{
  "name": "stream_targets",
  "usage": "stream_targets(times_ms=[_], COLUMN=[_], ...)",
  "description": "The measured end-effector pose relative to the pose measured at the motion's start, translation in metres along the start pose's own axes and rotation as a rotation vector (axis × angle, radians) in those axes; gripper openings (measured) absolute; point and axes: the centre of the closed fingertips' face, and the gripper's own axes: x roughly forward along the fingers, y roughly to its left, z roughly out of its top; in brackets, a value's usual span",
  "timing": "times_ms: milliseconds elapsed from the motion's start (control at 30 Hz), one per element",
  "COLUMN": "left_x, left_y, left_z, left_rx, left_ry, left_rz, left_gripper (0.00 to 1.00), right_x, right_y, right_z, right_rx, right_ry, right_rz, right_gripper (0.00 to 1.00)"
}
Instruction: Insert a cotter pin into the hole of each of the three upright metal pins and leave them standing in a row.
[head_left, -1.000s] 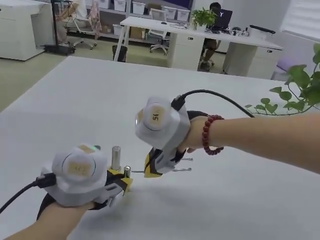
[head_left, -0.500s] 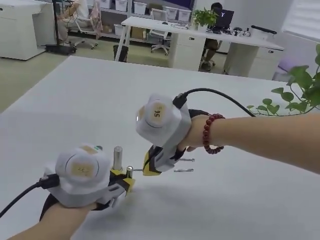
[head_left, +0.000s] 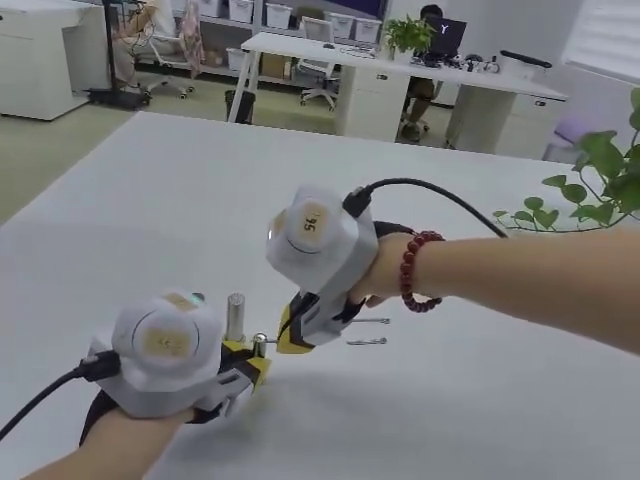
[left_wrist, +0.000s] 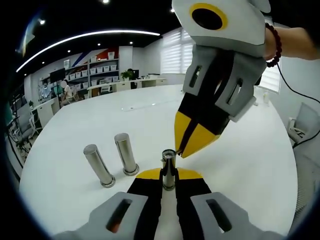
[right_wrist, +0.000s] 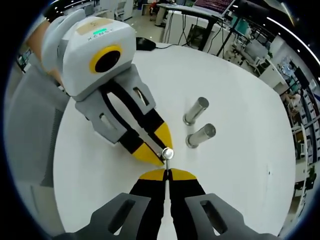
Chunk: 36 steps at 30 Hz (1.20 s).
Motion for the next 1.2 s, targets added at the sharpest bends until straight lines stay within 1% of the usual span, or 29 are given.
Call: stream_targets(times_ms=[133, 233, 433, 500, 567, 633, 833, 900, 1200], left_x=[0.000, 0.000, 0.000, 0.000, 0.000, 0.000, 0.000, 0.000, 0.000], left_y=[-0.001, -0.001, -0.001, -0.002, -0.002, -0.002, -0.002, -0.002, -0.002], left_z=[0.000, 0.000, 0.000, 0.000, 0.000, 0.000, 0.000, 0.000, 0.000], left_rx=[-0.003, -0.002, 0.000, 0.001, -0.003, -0.002, -0.005, -0.005, -0.003], left_ry=[0.000, 0.000, 0.001, 0.001, 0.001, 0.001, 0.001, 0.001, 0.002], left_rz=[0.000, 0.001, 0.001, 0.001, 0.000, 0.002, 0.003, 0.003, 0.005], left_gripper=[0.07, 0.07, 0.07, 0.07, 0.07, 0.07, 0.07, 0.07, 0.07], right_x=[0.001, 0.002, -0.001, -0.004, -0.007, -0.008, -0.009, -0.008, -0.006], right_y=[0.001, 0.002, 0.003, 0.004, 0.004, 0.004, 0.003, 0.003, 0.001], right_z=[0.002, 0.003, 0.003, 0.002, 0.001, -0.001, -0.005, -0.004, 0.004], right_rx=[0.022, 0.025, 0.010, 0.002, 0.000, 0.007, -0.009, -0.014, -0.012], right_ry=[-0.015, -0.022, -0.033, -0.031, -0.041, -0.042, -0.032, -0.036, -0.053], right_rz=[0.002, 0.001, 0.005, 0.005, 0.003, 0.004, -0.010, -0.014, -0.020], right_gripper=[0.03, 0.03, 0.04, 0.08, 0.09, 0.09, 0.07, 0.05, 0.05])
